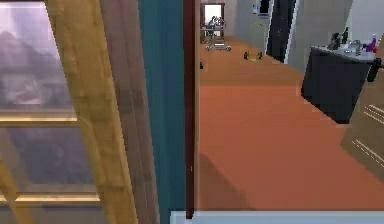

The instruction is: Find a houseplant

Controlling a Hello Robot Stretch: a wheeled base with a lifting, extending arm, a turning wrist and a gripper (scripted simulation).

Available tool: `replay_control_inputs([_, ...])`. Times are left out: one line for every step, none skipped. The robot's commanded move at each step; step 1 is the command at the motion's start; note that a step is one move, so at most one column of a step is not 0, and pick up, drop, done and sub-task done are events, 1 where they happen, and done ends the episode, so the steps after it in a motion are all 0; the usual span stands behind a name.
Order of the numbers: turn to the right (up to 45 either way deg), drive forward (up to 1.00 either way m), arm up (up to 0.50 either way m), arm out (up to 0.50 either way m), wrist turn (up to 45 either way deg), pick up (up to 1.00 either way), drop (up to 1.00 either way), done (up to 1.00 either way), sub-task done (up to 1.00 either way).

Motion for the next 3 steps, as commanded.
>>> replay_control_inputs([-45.0,0.0,0.0,0.0,0.0,0.0,0.0,0.0,0.0])
replay_control_inputs([-45.0,0.0,0.0,0.0,0.0,0.0,0.0,0.0,0.0])
replay_control_inputs([-45.0,0.0,0.0,0.0,0.0,0.0,0.0,0.0,0.0])
